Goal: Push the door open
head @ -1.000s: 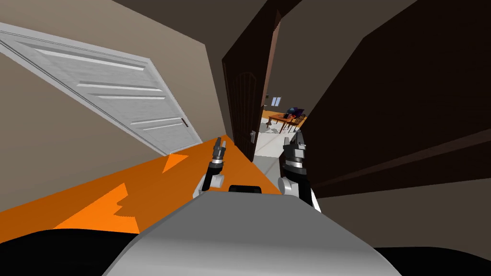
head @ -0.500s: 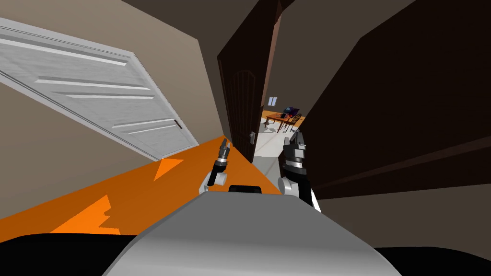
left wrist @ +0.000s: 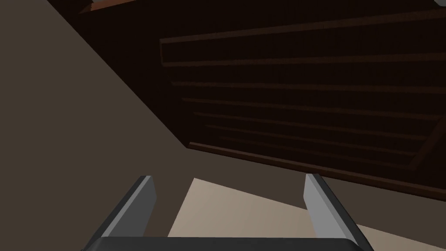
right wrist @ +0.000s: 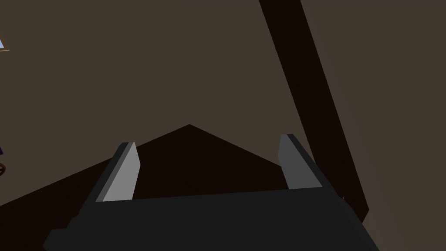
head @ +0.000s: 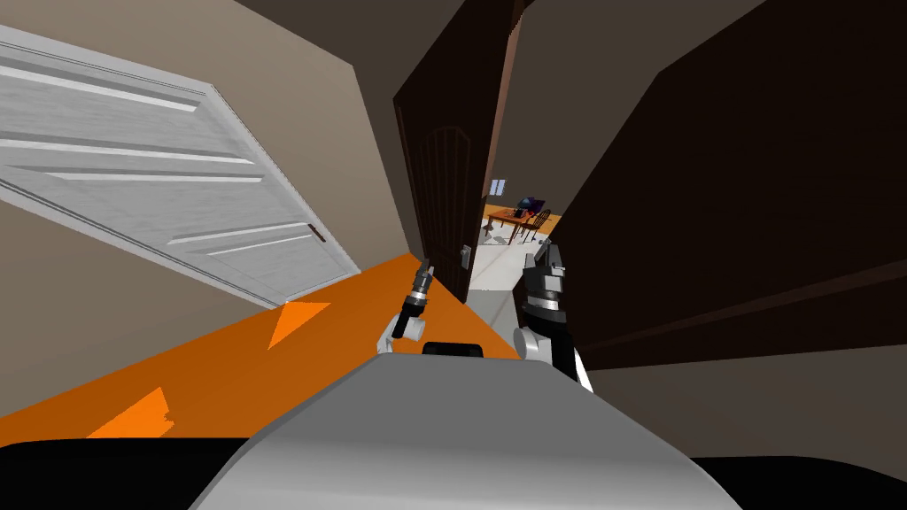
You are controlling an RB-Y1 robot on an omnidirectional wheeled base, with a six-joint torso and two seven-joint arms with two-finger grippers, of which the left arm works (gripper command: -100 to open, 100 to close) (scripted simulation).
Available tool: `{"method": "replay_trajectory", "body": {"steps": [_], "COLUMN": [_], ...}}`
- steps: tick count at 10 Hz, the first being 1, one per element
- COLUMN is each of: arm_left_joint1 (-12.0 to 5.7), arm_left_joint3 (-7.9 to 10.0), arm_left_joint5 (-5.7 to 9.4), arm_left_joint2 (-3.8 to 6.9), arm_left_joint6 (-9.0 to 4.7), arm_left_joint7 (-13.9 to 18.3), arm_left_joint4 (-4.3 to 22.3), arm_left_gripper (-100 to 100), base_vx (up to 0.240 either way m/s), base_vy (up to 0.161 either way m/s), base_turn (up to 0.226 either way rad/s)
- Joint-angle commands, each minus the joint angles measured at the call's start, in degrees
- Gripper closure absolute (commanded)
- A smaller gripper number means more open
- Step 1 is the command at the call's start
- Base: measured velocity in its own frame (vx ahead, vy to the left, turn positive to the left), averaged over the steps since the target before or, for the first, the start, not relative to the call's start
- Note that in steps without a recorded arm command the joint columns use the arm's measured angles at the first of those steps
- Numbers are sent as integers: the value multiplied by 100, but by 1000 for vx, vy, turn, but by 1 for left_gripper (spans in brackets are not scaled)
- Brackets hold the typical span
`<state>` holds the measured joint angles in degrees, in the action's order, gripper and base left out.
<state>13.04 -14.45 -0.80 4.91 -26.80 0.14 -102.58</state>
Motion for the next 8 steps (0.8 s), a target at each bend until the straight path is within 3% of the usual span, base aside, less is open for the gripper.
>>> {"method": "replay_trajectory", "body": {"steps": [1, 3, 4, 8], "arm_left_joint1": [-122, -295, -295, -637], "arm_left_joint3": [-61, -176, -176, -405], "arm_left_joint5": [4, 6, 6, 11], "arm_left_joint2": [2, 7, 7, 9], "arm_left_joint6": [11, 101, 101, 279], "arm_left_joint7": [39, 98, 98, 216], "arm_left_joint4": [231, 524, 524, 1105], "arm_left_gripper": [-100, -100, -100, -100], "base_vx": [51, 75, 51, 64], "base_vy": [39, 71, 52, 64], "base_turn": [-81, -107, -45, -103]}}
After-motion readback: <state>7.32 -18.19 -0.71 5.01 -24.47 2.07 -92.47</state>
